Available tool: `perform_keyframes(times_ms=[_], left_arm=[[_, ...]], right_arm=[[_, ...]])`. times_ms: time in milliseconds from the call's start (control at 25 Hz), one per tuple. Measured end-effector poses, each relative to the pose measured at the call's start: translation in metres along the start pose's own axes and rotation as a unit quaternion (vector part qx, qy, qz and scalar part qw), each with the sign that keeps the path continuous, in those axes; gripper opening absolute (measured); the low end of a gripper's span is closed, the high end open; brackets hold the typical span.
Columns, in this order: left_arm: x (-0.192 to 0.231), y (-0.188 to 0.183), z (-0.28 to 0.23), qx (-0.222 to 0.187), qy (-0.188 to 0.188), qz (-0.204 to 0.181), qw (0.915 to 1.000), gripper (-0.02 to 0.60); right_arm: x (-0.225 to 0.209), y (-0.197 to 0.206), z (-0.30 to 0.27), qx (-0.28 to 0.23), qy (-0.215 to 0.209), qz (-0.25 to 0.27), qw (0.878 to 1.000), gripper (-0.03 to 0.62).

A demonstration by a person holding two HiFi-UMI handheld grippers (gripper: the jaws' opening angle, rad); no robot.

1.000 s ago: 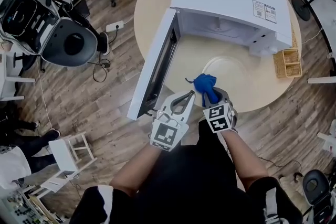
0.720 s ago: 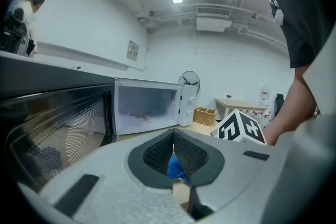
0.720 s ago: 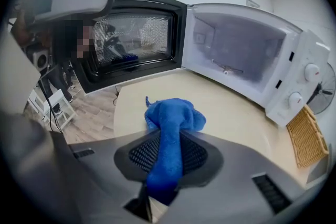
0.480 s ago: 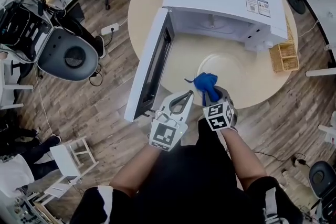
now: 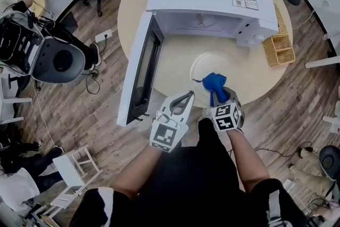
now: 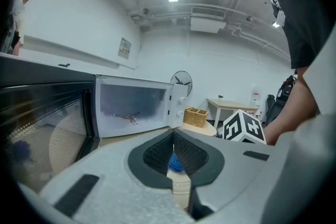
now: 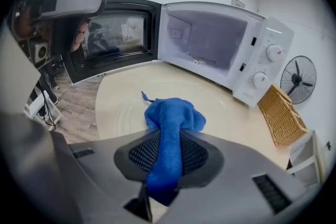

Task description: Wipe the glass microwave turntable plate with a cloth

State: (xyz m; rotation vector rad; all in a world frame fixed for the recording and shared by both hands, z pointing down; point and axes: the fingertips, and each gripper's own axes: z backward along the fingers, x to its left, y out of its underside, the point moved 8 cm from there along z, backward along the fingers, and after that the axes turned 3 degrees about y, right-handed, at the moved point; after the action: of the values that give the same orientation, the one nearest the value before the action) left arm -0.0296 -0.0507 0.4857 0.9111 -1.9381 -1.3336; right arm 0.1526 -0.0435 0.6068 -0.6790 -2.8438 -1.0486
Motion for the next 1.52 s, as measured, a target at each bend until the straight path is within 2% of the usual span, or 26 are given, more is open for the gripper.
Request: perform_keyframes(times_ms=[280, 600, 880, 1040, 1200, 1360, 1520], left_arm=[[-0.005, -0.006, -0.016, 0.002, 0.006, 0.008, 0.9999, 0.006], [-0.009, -0.020, -0.034, -0.003, 0.018, -0.015, 0.9997, 0.006], [-0.013, -0.028, -0.043, -0.010, 0.024, -0.018, 0.9995, 0.006], [-0.009, -0.033, -0.041, -0.013, 0.018, -0.020, 0.9995, 0.006], [-0.003, -0.042, -0.040, -0.023, 0.004, -0.017, 0.9996, 0.006], [0.003, -0.055, -0.038, -0.037, -0.005, -0.020, 0.9991, 0.006], [0.007, -0.068, -0.036, -0.054, -0.011, -0.023, 0.9982, 0.006]], right_arm=[[-0.024, 0.021, 0.007, 0.011, 0.025, -0.013, 1.000, 0.086], [-0.055, 0.042, 0.018, 0.026, 0.055, -0.028, 0.998, 0.087], [-0.061, 0.043, 0.022, 0.015, 0.054, -0.044, 0.997, 0.086], [-0.063, 0.023, 0.036, -0.043, 0.046, -0.066, 0.996, 0.084], [-0.073, -0.010, 0.058, -0.116, 0.048, -0.080, 0.989, 0.084], [-0.084, -0.049, 0.088, -0.198, 0.054, -0.086, 0.975, 0.084], [-0.095, -0.088, 0.123, -0.281, 0.063, -0.083, 0.954, 0.084]])
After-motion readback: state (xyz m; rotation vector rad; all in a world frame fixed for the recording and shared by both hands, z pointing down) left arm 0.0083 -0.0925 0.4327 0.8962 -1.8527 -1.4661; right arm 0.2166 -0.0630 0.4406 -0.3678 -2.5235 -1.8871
